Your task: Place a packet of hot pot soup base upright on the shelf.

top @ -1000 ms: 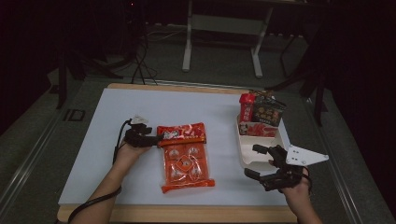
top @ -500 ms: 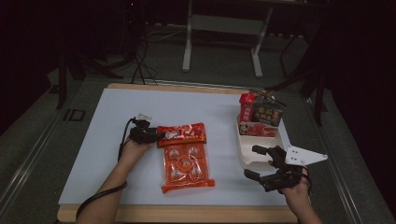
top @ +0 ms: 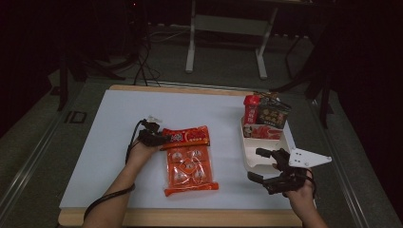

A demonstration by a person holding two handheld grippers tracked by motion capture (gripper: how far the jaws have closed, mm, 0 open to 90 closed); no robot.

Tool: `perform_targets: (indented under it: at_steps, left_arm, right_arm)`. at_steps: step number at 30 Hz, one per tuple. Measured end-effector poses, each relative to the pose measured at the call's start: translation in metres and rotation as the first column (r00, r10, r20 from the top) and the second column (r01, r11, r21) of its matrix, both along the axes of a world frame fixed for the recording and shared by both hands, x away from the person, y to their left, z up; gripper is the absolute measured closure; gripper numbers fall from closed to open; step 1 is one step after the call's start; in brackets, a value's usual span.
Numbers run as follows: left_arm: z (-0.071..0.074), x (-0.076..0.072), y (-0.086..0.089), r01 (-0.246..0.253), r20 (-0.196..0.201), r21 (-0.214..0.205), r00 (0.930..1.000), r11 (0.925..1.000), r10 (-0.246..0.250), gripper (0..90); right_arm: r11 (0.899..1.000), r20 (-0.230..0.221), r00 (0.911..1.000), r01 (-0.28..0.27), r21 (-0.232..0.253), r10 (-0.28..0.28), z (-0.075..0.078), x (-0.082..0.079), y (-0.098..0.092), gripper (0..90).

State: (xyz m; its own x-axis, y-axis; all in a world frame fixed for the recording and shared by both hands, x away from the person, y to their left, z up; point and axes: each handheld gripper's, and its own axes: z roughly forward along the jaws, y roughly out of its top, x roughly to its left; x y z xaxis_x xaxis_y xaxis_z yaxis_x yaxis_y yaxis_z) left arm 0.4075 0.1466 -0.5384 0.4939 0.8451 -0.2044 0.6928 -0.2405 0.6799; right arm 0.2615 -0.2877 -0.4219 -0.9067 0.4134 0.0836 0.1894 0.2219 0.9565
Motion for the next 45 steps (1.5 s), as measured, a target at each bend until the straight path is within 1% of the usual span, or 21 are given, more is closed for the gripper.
perform_targets:
  at_steps: [2,3,5,9,11,14,16,17,18,20,24,25,27,29,32,34,35,38,41,43,45]
  left_arm:
    - [0.002,0.001,-0.002,-0.004,-0.025,0.016,0.9997,0.9999,0.004,72.2]
    - [0.003,0.002,-0.002,-0.004,-0.036,0.012,0.9993,0.9999,0.005,79.7]
    - [0.004,0.002,-0.004,-0.007,-0.052,0.017,0.9986,0.9998,0.008,83.5]
    - [0.008,0.001,-0.007,-0.025,-0.051,0.038,0.9983,0.9990,0.027,90.0]
    - [0.011,-0.001,-0.009,-0.012,-0.032,0.062,0.9994,0.9980,0.014,90.0]
    - [0.015,-0.003,-0.011,-0.001,-0.003,0.075,1.0000,0.9972,0.002,90.0]
    - [0.017,-0.004,-0.011,0.000,0.006,0.072,1.0000,0.9974,0.000,90.0]
    - [0.020,-0.006,-0.010,0.006,0.030,0.062,0.9995,0.9981,-0.008,90.0]
    - [0.021,-0.007,-0.009,0.014,0.035,0.054,0.9992,0.9984,-0.016,90.0]
    - [0.025,-0.010,-0.008,0.033,0.061,0.044,0.9975,0.9985,-0.035,90.0]
    - [0.033,-0.015,-0.008,0.047,0.081,0.053,0.9954,0.9975,-0.051,90.0]
    - [0.035,-0.015,-0.008,0.053,0.087,0.044,0.9946,0.9976,-0.056,90.0]
    - [0.040,-0.017,-0.008,0.059,0.100,0.047,0.9930,0.9971,-0.063,90.0]
    - [0.045,-0.020,-0.009,0.069,0.119,0.044,0.9901,0.9967,-0.073,90.0]
    - [0.053,-0.023,-0.010,0.081,0.155,0.034,0.9843,0.9962,-0.085,90.0]
    - [0.058,-0.025,-0.011,0.093,0.180,0.033,0.9788,0.9952,-0.097,90.0]
    - [0.060,-0.026,-0.012,0.096,0.185,0.038,0.9774,0.9947,-0.101,90.0]
    - [0.068,-0.030,-0.012,0.108,0.204,0.022,0.9727,0.9939,-0.110,90.0]
    - [0.077,-0.036,-0.013,0.128,0.236,0.012,0.9632,0.9916,-0.128,90.0]
    - [0.083,-0.040,-0.013,0.147,0.265,-0.001,0.9537,0.9891,-0.142,90.0]
    - [0.089,-0.044,-0.014,0.160,0.282,-0.003,0.9473,0.9872,-0.152,90.0]
  right_arm:
    - [1.000,0.000,1.0000,-0.001,-0.005,0.001,-0.001,0.000,0.001,13.5]
    - [1.000,-0.002,1.0000,-0.002,-0.008,0.002,-0.001,0.000,0.001,13.4]
    - [1.000,-0.004,1.0000,-0.001,-0.007,0.001,-0.001,0.001,0.001,13.5]
    - [1.000,-0.003,1.0000,-0.002,-0.008,0.002,-0.001,0.001,0.001,13.7]
    - [1.000,0.011,0.9999,0.005,-0.014,-0.004,-0.001,0.001,0.001,14.8]
    - [1.000,0.009,1.0000,0.001,-0.004,-0.001,-0.001,0.001,0.001,15.8]
    - [1.000,0.019,0.9998,0.007,-0.006,-0.007,-0.001,0.001,0.001,15.8]
    - [1.000,0.030,0.9995,0.012,-0.008,-0.011,0.000,0.001,0.000,15.7]
    - [1.000,0.046,0.9987,0.022,-0.011,-0.021,0.000,0.001,0.000,15.2]
    - [0.999,0.055,0.9980,0.031,-0.019,-0.030,0.001,0.000,0.000,14.2]
    - [0.996,0.084,0.9943,0.070,-0.048,-0.066,0.003,-0.001,0.000,13.7]
    - [0.996,0.080,0.9944,0.073,-0.048,-0.069,0.003,-0.001,0.000,13.7]
    - [0.995,0.076,0.9931,0.092,-0.035,-0.089,0.005,-0.002,-0.001,13.8]
    - [0.994,0.066,0.9920,0.109,-0.018,-0.107,0.006,-0.002,-0.003,13.2]
    - [0.994,0.014,0.9945,0.103,0.025,-0.103,0.007,0.001,-0.007,11.2]
    - [0.991,0.020,0.9908,0.134,0.015,-0.134,0.007,0.001,-0.007,11.0]
    - [0.992,0.020,0.9918,0.126,0.012,-0.126,0.007,0.000,-0.007,10.6]
    - [0.992,0.009,0.9918,0.127,0.010,-0.127,0.007,0.000,-0.005,10.6]
    - [0.992,0.010,0.9916,0.129,-0.004,-0.129,0.007,-0.001,-0.003,10.8]
    - [0.992,0.003,0.9917,0.128,-0.015,-0.128,0.007,-0.001,-0.002,10.9]
    - [0.991,0.003,0.9917,0.129,-0.028,-0.129,0.007,-0.001,0.000,11.0]
